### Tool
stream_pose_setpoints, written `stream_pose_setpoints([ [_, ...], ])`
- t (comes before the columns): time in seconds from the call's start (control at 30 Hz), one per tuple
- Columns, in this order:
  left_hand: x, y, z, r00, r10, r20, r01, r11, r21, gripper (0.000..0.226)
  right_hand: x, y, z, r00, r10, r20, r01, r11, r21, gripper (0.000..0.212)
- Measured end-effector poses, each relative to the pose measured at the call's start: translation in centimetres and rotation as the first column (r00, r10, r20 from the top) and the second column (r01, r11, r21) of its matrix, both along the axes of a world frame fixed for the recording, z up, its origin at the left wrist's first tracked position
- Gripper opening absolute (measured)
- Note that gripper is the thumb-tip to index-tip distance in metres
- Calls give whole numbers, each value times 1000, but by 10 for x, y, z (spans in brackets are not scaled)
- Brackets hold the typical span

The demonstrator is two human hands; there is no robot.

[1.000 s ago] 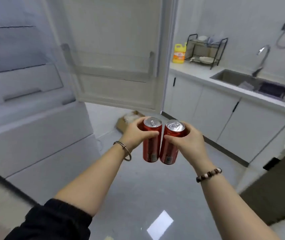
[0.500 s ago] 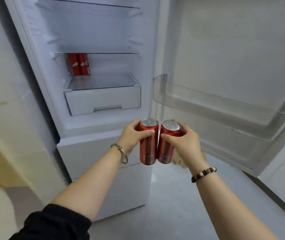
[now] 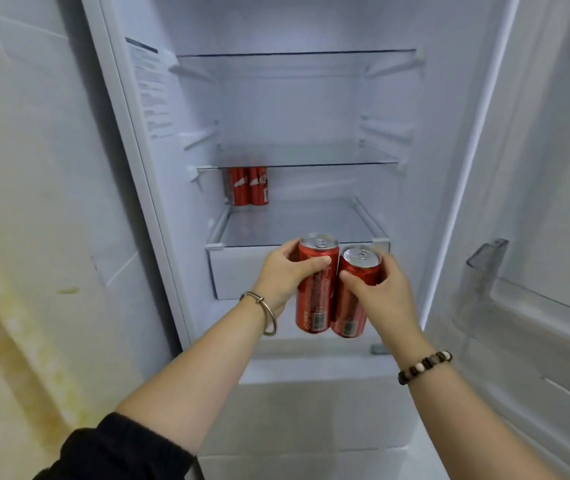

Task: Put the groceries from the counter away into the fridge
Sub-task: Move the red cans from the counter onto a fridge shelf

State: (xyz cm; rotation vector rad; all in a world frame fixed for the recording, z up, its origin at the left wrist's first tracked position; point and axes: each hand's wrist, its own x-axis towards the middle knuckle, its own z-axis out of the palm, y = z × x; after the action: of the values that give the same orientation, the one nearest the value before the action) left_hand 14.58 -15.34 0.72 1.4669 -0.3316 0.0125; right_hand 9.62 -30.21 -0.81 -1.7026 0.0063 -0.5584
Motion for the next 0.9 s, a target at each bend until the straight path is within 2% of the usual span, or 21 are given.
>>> stream_pose_setpoints([
  [0.17,58,5,15,992,111,56,-108,993,-51,25,78,12,17,998,22,51,-25,997,74,53],
  [0.4,121,24,37,974,207,96,-191,970,-153,36,151,35,37,988,77,134,-87,994,73,40],
  [0.63,164,48,41,966,241,88,-222,957,-186,34,200,58,44,989,118,87,-126,988,92,29],
  [0.9,203,70,36,947,315,59,-303,940,-157,26,238,78,47,994,98,56,-101,993,66,32],
])
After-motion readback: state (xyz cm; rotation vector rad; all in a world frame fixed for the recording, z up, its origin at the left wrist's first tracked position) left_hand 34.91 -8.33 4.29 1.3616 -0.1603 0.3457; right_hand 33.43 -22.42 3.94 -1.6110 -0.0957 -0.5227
